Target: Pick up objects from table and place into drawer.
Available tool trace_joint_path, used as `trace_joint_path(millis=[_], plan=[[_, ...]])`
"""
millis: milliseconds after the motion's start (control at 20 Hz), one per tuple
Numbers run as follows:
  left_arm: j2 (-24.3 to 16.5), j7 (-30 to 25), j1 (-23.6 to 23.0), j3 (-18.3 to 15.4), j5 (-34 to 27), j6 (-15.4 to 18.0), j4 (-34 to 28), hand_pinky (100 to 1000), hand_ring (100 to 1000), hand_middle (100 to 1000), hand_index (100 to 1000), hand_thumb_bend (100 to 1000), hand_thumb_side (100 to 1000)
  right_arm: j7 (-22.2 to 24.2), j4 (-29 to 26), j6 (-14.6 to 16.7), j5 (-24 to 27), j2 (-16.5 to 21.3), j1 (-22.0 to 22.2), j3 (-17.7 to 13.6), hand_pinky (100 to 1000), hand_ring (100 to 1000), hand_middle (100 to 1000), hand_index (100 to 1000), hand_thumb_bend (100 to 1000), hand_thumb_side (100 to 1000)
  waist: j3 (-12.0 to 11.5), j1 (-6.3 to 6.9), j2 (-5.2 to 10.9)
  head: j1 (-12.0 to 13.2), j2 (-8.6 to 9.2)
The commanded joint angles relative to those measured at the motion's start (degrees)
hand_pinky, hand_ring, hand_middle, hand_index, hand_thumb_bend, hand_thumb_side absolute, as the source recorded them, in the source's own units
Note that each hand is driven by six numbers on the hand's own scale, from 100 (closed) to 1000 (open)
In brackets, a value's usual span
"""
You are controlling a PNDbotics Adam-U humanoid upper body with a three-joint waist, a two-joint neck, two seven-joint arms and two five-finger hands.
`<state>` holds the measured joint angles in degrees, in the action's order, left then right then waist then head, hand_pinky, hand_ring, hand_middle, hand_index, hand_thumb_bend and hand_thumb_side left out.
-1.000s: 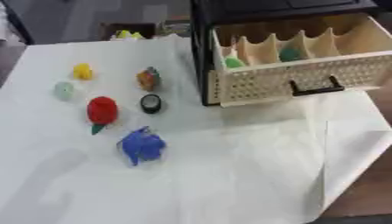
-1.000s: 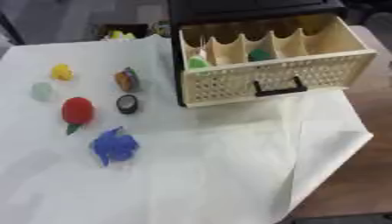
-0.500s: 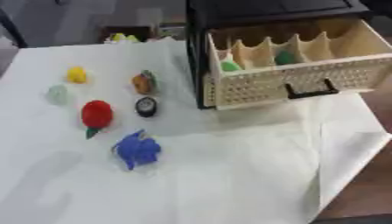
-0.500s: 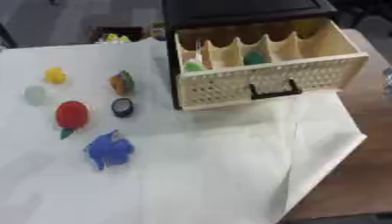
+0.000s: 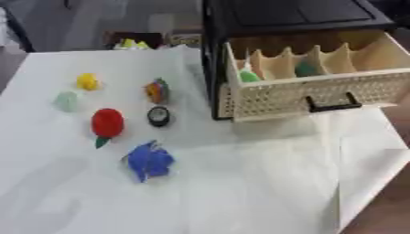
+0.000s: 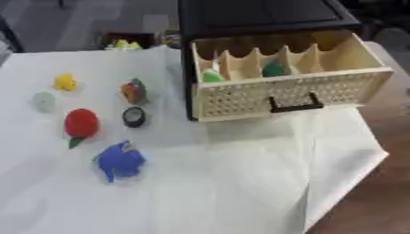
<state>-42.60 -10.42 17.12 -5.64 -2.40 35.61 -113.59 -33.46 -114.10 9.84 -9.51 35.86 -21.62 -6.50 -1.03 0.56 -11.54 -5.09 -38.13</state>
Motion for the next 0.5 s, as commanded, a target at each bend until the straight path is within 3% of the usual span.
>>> trace_joint_path(millis=[50, 300, 500], plan=[[-5.4, -2.2, 1.2, -0.3, 2.8, 1.0, -1.0, 672, 796, 832, 995, 100, 393, -0.5, -0.5, -0.1, -0.6, 1.3, -0.3, -0.9, 285, 582, 523, 794, 282, 680, -0.3, 0.04, 1.06, 0.0, 0.71], [-10.3, -5.3, 3.1, 1.3, 7.2, 1.8, -1.0, 708, 823, 847, 1000, 100, 373, -0.7, -0.5, -0.2, -0.8, 1.6, -0.1, -0.9, 284, 583, 523, 793, 289, 682, -0.9, -0.03, 1.43, -0.3, 0.36], [-12.3, -8.2, 4.7, 3.6, 10.8, 1.0, -1.0, 739, 843, 858, 1000, 100, 461, -0.7, -0.5, -0.1, -0.8, 1.7, 0.1, -0.9, 284, 582, 523, 793, 290, 683, -0.8, -0.05, 1.65, 0.0, 0.15]])
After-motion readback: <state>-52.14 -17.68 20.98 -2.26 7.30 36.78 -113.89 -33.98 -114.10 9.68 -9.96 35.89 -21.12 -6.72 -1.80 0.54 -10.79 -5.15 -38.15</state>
